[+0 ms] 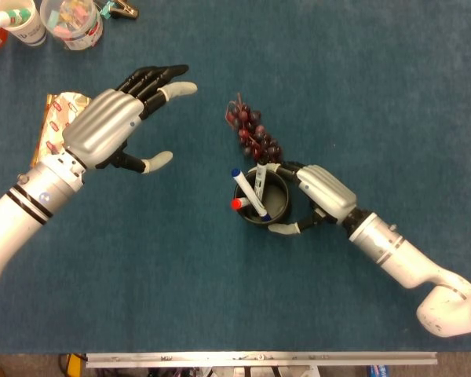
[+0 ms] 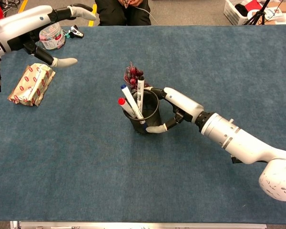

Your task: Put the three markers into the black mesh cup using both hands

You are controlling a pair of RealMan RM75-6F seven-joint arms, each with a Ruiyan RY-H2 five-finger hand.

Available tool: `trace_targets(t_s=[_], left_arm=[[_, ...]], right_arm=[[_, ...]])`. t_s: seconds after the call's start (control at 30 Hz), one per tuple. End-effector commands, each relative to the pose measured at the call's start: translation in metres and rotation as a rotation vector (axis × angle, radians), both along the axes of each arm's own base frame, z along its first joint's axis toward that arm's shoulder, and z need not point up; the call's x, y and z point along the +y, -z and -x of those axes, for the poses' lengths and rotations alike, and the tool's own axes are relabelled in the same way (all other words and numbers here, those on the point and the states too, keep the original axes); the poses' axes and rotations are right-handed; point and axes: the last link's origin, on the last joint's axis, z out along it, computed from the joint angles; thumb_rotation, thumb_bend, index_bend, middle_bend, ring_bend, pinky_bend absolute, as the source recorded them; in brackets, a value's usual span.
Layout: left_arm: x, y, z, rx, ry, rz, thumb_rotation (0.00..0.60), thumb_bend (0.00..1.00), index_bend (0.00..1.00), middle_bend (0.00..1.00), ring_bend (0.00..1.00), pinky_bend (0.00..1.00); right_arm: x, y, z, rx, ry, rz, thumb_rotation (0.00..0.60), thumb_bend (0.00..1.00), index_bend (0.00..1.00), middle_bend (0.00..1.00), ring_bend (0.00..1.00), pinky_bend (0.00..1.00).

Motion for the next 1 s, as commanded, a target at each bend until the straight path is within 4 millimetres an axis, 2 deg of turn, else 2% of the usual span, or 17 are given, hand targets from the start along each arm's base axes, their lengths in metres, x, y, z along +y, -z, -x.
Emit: trace_targets(t_s=[0.03,0.6,0.7,0.83,1.0], left_arm=[[0.000,0.001,0.000,0.000,0.002,0.004,0.600,0.29,0.11,0.00,0.00,0.00],[0.000,0.006,0.000,-0.003,-0.004,0.026,0.600,0.29,0.11,0.00,0.00,0.00],[0.000,0.006,-0.001,-0.008,-0.004,0.026,0.600,0.29,0.11,0.00,0.00,0.00],[0.001,0.007,-0.001,-0.010,-0.007,0.032,0.600,0.29,0.11,0.00,0.00,0.00],[0.000,0.009,-0.001,-0.018,-0.015,0.044,0.600,0.29,0.11,0.00,0.00,0.00]], right_arm=[[0.001,0.002,0.000,-0.001,-0.005,-0.004,0.600,0.38,0.41,0.32,0.21,0.21],[0.002,0.006,0.005,0.029,-0.048,-0.004,0.600,0.39,0.38,0.30,0.18,0.13],[0.003,0.006,0.006,0.040,-0.059,-0.006,0.600,0.38,0.33,0.27,0.15,0.08],[0.004,0.006,0.010,0.071,-0.091,-0.001,0.600,0.30,0.25,0.22,0.11,0.01],[0.004,0.004,0.012,0.084,-0.106,0.017,0.600,0.22,0.19,0.17,0.07,0.00]])
